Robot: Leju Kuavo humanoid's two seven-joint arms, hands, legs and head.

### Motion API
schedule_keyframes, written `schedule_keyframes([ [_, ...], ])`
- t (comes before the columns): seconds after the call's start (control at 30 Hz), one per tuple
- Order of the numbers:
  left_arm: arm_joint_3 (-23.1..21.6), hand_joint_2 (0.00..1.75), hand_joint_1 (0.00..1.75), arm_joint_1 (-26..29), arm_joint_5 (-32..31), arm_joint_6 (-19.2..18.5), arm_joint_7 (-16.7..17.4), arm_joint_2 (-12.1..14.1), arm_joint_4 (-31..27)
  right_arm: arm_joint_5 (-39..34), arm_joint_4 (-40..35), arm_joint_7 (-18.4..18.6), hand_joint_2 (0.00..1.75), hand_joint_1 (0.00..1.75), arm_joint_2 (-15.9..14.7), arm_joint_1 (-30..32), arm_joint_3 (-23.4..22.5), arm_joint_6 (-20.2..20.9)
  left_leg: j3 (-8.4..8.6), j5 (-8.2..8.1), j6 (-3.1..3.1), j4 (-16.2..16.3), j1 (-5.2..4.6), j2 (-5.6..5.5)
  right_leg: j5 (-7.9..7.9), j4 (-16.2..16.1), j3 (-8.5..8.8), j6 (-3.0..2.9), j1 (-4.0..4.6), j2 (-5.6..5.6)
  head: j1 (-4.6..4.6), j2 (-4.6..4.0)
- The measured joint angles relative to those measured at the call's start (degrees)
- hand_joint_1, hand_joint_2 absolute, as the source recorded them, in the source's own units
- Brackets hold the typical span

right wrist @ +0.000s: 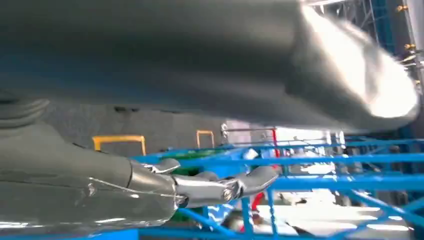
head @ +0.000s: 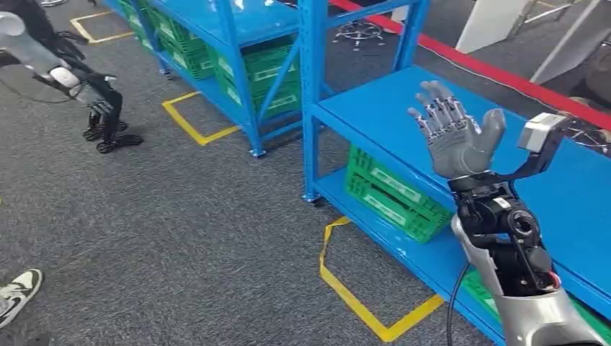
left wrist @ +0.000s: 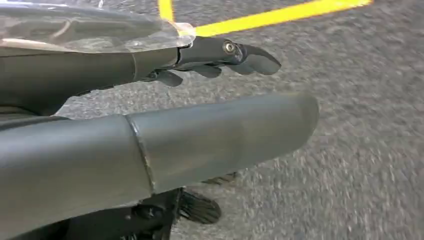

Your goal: Take the parts from the cabinet and place them on the table.

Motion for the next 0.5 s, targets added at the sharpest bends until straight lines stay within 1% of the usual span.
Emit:
schedule_keyframes([
  [0.03,0.0,0.00,0.00,-0.3,0.0,0.0,0.0,-0.1,0.0,0.0,-0.3,-0.1,0.00,0.00,0.0,-0.1,-0.2,0.0,-0.45,-1.29,-0.44,1.7,0.43,-3.71,0.13,0.0,-0.12,-0.19,-0.03,0.62,-0.33,0.00],
  [0.07,0.0,0.00,0.00,-0.3,0.0,0.0,0.0,-0.2,0.0,0.2,-0.5,0.0,0.00,0.00,0.0,-0.2,-0.3,-0.1,-2.15,-3.71,-0.63,5.7,0.65,-5.99,0.25,0.0,-0.21,-0.42,-0.10,1.19,-0.50,0.00],
  [0.1,0.0,0.00,0.00,-0.2,0.0,0.0,0.0,-0.1,0.0,0.3,-0.5,0.0,0.00,0.00,0.0,0.0,-0.2,-0.2,-4.51,-6.16,-0.83,10.9,0.76,-7.12,0.30,0.0,-0.28,-0.52,-0.10,1.94,-0.65,0.00],
  [0.13,0.0,0.00,0.00,0.0,0.0,0.0,0.0,-0.1,0.0,0.5,-0.6,0.0,0.00,0.00,0.0,0.2,-0.2,-0.3,-6.90,-7.99,-0.94,15.7,0.81,-7.66,0.35,0.0,-0.38,-0.58,-0.10,2.73,-0.68,0.00],
  [0.17,0.0,0.00,0.00,0.2,0.1,0.0,0.1,-0.1,0.0,0.6,-0.6,0.0,0.00,0.00,0.0,0.2,-0.2,-0.4,-8.52,-8.58,-1.01,18.7,0.82,-7.83,0.41,0.0,-0.44,-0.63,-0.09,3.53,-0.70,0.00],
  [0.2,0.0,0.00,0.00,0.2,0.3,0.0,0.2,-0.1,0.0,0.8,-0.6,0.0,0.00,0.00,0.0,0.2,-0.2,-0.5,-8.82,-7.83,-0.96,18.8,0.83,-7.89,0.48,0.0,-0.46,-0.59,-0.09,4.34,-0.72,0.00],
  [0.23,0.0,0.00,0.00,0.2,0.5,-0.3,0.2,0.0,0.0,1.0,-0.6,0.0,0.00,0.00,0.0,0.1,-0.1,-0.5,-7.67,-5.76,-0.86,16.1,0.90,-7.94,0.52,0.0,-0.45,-0.53,-0.09,5.13,-0.74,0.00],
  [0.27,0.0,0.00,0.00,0.1,0.7,-0.5,0.2,0.2,0.0,1.3,-0.5,-0.1,0.00,0.00,0.0,-0.2,0.0,-0.5,-5.35,-2.95,-0.76,11.1,1.02,-8.24,0.56,0.1,-0.41,-0.46,-0.10,5.93,-0.72,0.00],
  [0.3,0.0,0.00,0.00,0.0,0.9,-0.5,0.2,0.4,0.0,1.5,-0.5,-0.2,0.00,0.00,0.0,-0.7,0.2,-0.6,-2.51,-0.14,-0.67,5.1,1.21,-9.51,0.58,0.2,-0.41,-0.38,-0.12,6.69,-0.76,0.00],
  [0.33,0.0,0.00,0.00,-0.1,1.0,-0.6,0.2,0.7,0.0,1.6,-0.5,-0.3,0.00,0.00,0.0,-1.1,0.2,-0.6,-0.67,0.82,-0.63,0.9,1.59,-12.65,0.61,0.2,-0.57,-0.20,-0.19,7.32,-0.79,0.00],
  [0.37,0.0,0.00,0.00,-0.1,1.1,-0.7,0.2,0.9,0.0,1.8,-0.4,-0.4,0.00,0.00,0.0,-1.6,0.3,-0.7,-0.27,0.53,-0.67,0.0,1.57,-13.36,0.62,0.5,-0.96,0.21,0.11,8.10,-0.90,0.00],
  [0.4,0.0,0.00,0.00,-0.1,1.4,-0.7,0.3,1.2,0.0,1.9,-0.2,-0.5,0.00,0.00,0.0,-1.9,0.5,-0.8,-0.42,0.63,-0.50,0.1,1.46,-12.31,0.82,0.4,-1.24,0.56,-0.08,8.57,-0.83,0.00],
  [0.43,0.0,0.00,0.00,-0.1,1.6,-0.6,0.4,1.2,0.0,1.9,-0.1,-0.6,0.00,0.00,0.0,-2.1,0.7,-0.9,-0.46,0.61,-0.30,0.2,1.13,-11.87,0.97,0.3,-1.37,0.96,-0.34,9.31,-0.78,0.00],
  [0.47,0.0,0.00,0.00,-0.1,1.7,-0.5,0.6,1.3,0.0,1.9,0.1,-1.0,0.00,0.00,0.0,-2.4,0.9,-1.1,-0.43,0.74,0.04,0.1,1.10,-11.29,1.16,0.2,-1.44,1.37,-0.47,9.87,-0.83,0.00],
  [0.5,0.0,0.00,0.00,-0.2,2.0,-0.5,0.5,1.2,0.0,1.9,0.4,-1.4,0.00,0.00,0.0,-3.0,1.0,-1.1,-0.31,1.07,0.53,-0.5,1.48,-10.39,1.07,0.3,-1.92,1.73,-0.24,10.05,-0.83,0.00],
])
